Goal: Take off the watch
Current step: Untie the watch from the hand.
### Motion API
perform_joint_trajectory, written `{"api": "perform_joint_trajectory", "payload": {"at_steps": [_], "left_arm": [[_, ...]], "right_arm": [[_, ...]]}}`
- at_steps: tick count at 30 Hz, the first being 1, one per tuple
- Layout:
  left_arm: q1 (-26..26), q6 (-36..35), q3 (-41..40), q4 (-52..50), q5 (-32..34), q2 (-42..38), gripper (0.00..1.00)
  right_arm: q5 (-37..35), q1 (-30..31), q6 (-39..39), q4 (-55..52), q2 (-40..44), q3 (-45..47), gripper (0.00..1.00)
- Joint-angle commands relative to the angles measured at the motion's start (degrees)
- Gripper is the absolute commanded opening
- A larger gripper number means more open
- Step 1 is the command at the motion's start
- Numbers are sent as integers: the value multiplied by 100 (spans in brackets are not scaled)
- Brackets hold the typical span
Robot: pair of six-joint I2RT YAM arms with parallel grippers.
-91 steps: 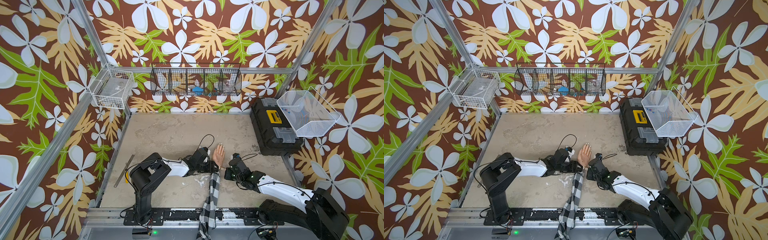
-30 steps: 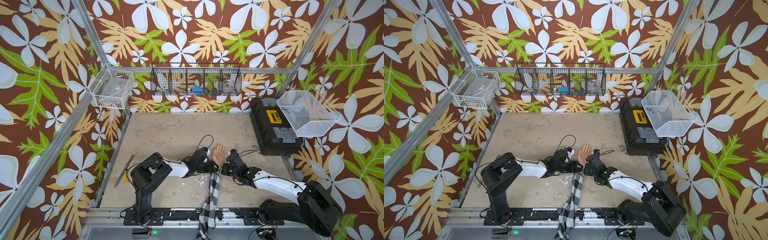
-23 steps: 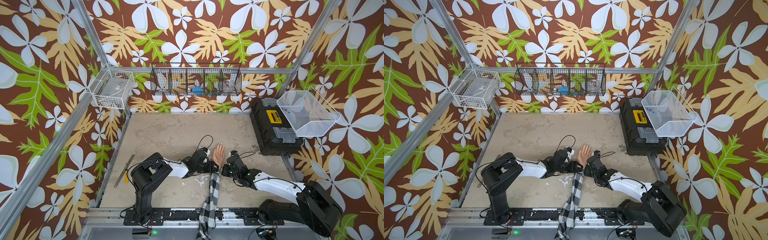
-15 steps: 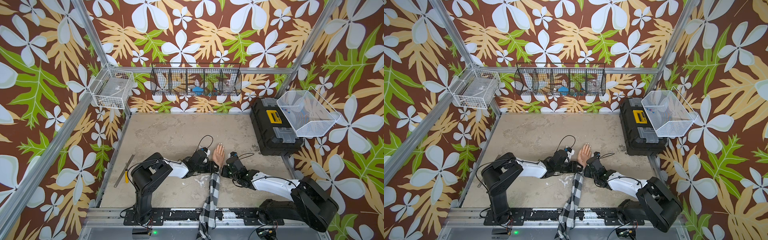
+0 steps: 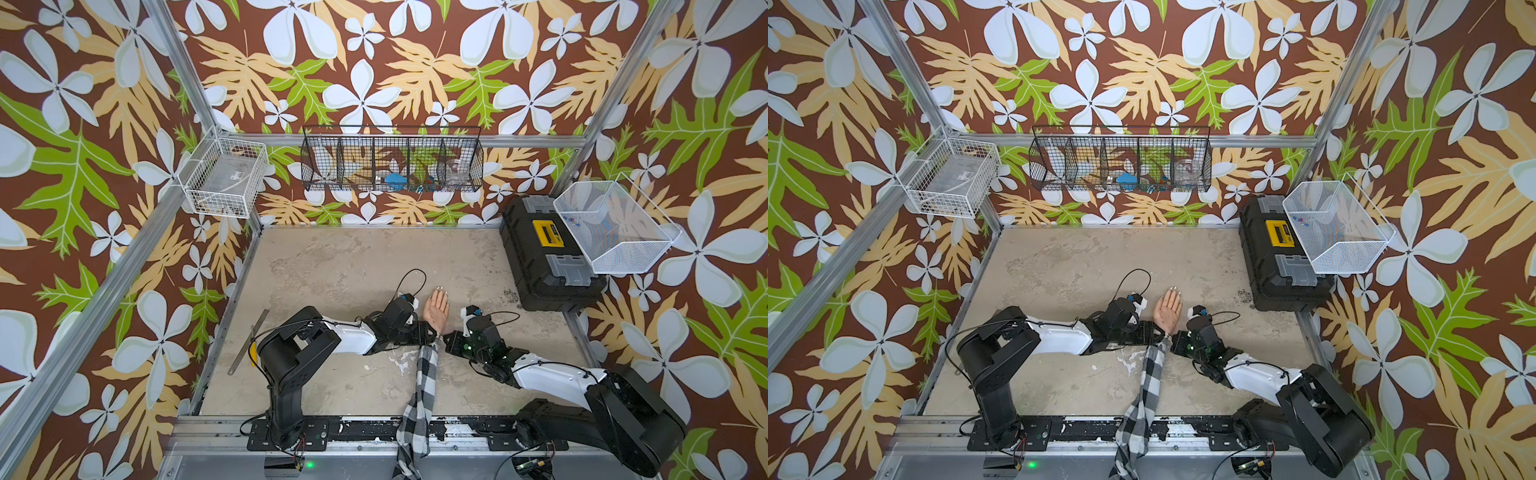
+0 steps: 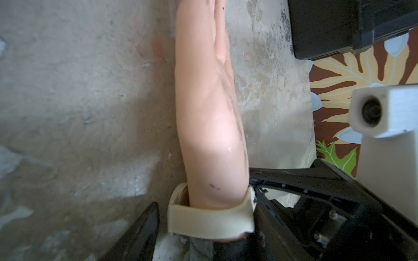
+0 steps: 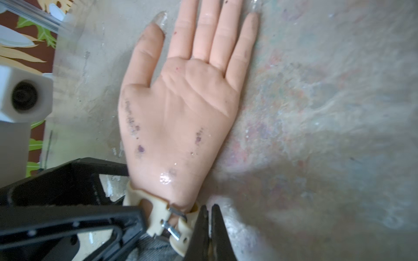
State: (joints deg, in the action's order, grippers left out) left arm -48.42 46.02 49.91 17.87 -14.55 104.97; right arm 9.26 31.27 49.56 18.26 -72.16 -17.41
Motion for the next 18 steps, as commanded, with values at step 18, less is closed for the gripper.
{"api": "perform_joint_trajectory", "payload": {"at_steps": [18], "left_arm": [[8, -1071, 677, -1736, 859, -319, 71]], "right_arm": [[787, -6, 302, 1224, -351, 106, 0]]}}
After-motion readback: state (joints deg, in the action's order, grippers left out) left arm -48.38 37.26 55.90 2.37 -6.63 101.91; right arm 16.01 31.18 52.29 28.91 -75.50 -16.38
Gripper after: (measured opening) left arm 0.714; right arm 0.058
